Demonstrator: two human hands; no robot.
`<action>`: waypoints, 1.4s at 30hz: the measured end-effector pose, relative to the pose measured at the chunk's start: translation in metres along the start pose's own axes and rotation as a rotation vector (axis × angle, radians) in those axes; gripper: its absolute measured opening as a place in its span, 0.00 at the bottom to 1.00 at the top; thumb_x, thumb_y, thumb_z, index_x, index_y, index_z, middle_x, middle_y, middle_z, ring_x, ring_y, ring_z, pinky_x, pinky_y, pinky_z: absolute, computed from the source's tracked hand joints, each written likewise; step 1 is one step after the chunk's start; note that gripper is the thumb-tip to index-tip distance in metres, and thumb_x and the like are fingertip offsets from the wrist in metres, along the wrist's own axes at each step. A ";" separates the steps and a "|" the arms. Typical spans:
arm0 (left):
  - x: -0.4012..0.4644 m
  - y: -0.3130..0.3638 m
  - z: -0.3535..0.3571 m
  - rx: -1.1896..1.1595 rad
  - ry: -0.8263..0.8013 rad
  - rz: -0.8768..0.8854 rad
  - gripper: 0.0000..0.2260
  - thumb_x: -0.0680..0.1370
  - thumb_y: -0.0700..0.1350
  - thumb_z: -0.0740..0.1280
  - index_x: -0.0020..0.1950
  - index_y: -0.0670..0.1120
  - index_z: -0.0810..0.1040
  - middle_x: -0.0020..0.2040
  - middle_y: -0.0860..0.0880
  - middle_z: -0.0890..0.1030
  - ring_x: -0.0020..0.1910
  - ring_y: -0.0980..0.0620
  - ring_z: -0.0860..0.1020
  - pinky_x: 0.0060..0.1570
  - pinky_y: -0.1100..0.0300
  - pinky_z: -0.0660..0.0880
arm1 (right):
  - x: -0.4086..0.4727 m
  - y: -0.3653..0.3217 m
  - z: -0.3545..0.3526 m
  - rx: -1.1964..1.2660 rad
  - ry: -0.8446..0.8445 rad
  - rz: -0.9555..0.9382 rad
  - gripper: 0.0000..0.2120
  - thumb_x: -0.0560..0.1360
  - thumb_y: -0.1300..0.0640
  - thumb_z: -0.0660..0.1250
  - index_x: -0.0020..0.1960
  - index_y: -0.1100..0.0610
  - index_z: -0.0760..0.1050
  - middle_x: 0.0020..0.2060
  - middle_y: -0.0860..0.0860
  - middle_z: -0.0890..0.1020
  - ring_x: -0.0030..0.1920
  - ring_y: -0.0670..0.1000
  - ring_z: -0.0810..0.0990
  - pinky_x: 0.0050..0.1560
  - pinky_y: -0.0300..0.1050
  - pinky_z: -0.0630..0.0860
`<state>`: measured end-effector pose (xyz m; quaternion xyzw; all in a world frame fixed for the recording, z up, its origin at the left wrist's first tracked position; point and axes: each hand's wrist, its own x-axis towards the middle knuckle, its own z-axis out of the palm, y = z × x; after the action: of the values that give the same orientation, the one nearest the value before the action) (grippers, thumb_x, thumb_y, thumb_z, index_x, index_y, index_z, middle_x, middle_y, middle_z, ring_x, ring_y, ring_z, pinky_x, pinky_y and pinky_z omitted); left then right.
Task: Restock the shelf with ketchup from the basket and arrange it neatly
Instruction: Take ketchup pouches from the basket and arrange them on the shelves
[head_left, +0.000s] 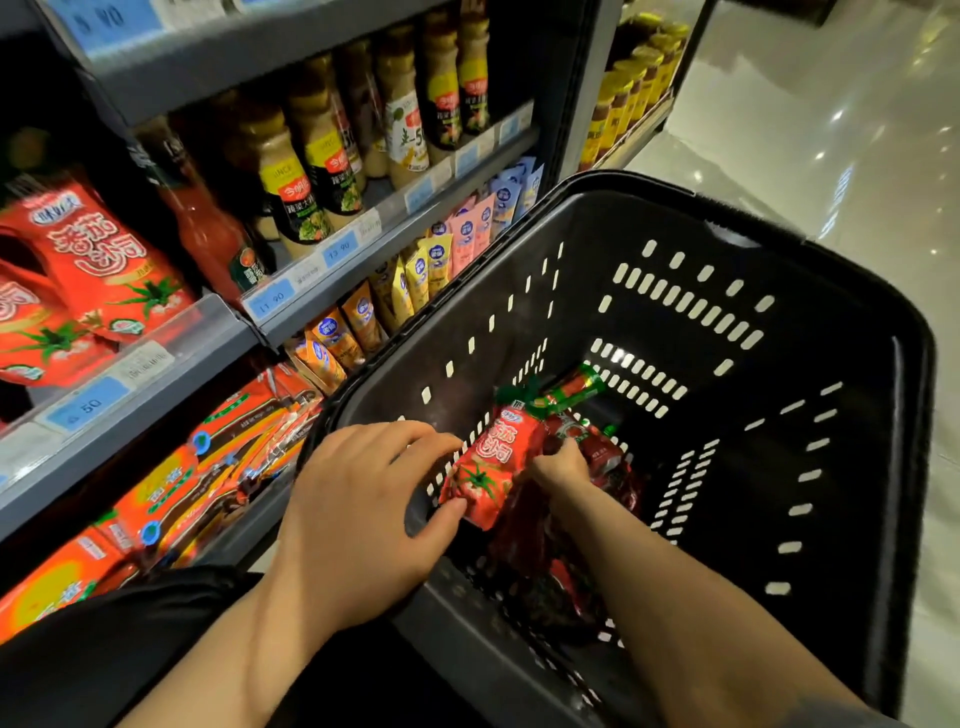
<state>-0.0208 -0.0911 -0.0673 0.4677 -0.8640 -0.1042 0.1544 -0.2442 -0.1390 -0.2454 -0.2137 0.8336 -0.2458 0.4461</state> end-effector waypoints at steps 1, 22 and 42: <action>0.000 0.000 0.001 -0.006 -0.008 -0.004 0.20 0.71 0.60 0.61 0.57 0.53 0.80 0.53 0.56 0.81 0.52 0.53 0.79 0.54 0.62 0.63 | -0.004 0.000 -0.004 0.037 -0.012 -0.027 0.21 0.65 0.63 0.74 0.53 0.56 0.69 0.49 0.55 0.79 0.50 0.56 0.78 0.52 0.50 0.77; 0.041 0.031 -0.019 -1.476 -0.066 -0.421 0.29 0.70 0.52 0.70 0.65 0.70 0.62 0.53 0.58 0.82 0.51 0.51 0.83 0.46 0.53 0.80 | -0.170 -0.098 -0.102 0.691 -0.562 -0.349 0.22 0.69 0.74 0.67 0.60 0.58 0.72 0.45 0.60 0.84 0.44 0.60 0.84 0.48 0.58 0.81; 0.050 0.020 0.005 -1.185 0.211 -0.305 0.29 0.70 0.46 0.70 0.68 0.60 0.64 0.65 0.59 0.73 0.59 0.61 0.78 0.57 0.61 0.77 | -0.074 -0.040 -0.075 -0.400 -0.512 -0.180 0.17 0.75 0.50 0.69 0.61 0.56 0.75 0.56 0.48 0.78 0.53 0.49 0.76 0.58 0.43 0.71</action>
<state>-0.0637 -0.1223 -0.0574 0.4284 -0.5630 -0.5403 0.4557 -0.2643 -0.1111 -0.1382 -0.4246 0.7041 -0.0541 0.5666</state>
